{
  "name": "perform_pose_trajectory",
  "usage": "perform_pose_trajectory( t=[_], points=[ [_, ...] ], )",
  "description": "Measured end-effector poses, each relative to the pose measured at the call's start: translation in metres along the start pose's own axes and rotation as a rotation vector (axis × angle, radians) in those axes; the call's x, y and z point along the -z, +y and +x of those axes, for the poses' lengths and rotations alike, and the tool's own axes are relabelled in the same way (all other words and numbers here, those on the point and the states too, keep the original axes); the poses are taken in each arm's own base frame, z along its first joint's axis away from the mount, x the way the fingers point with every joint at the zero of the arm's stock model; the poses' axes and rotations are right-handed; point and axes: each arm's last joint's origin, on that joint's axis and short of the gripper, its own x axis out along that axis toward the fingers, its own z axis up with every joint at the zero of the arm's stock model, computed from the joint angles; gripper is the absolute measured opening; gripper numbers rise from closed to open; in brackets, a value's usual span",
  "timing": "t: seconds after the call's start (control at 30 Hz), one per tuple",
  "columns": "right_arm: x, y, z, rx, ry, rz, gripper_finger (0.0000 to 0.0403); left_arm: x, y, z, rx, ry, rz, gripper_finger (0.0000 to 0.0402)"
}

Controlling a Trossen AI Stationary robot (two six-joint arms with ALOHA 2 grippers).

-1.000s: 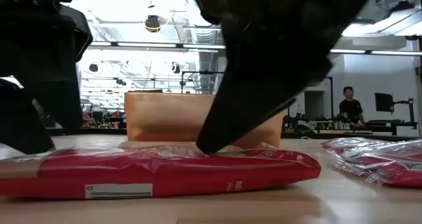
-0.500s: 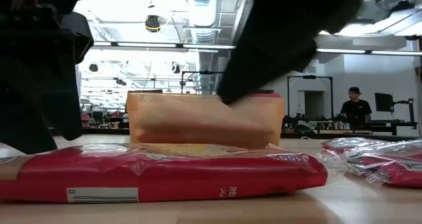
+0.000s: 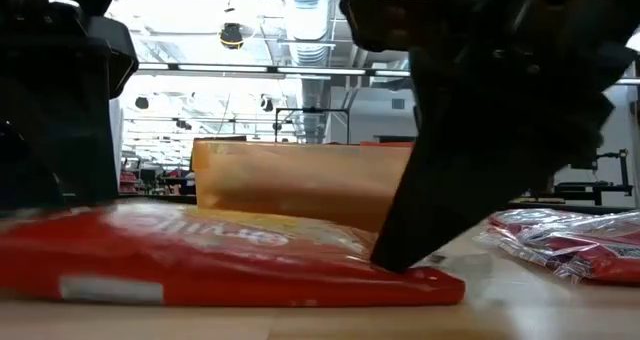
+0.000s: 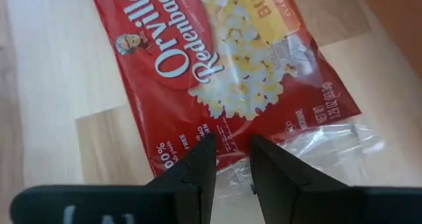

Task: Sort popcorn bags into baskets
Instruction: Put the red popcorn bag into the orange bin

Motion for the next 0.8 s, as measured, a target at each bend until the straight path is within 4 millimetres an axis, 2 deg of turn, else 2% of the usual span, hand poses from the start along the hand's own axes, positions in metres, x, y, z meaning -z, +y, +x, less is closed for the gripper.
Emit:
perform_pose_trajectory(
  t=[0.13, 0.4, 0.8],
  points=[
    [-0.006, -0.001, 0.003, -0.033, -0.019, 0.002, 0.0118, -0.001, 0.001, 0.001, 0.011, -0.012, -0.014, 0.0215],
    [-0.02, -0.01, 0.01, -0.047, -0.033, -0.007, 0.0118, 0.0, 0.018, 0.005, 0.114, -0.033, -0.128, 0.0215],
    [-0.033, -0.018, 0.015, -0.056, -0.061, -0.044, 0.0118, -0.003, 0.013, 0.008, 0.15, 0.057, -0.045, 0.0215]
  ],
)
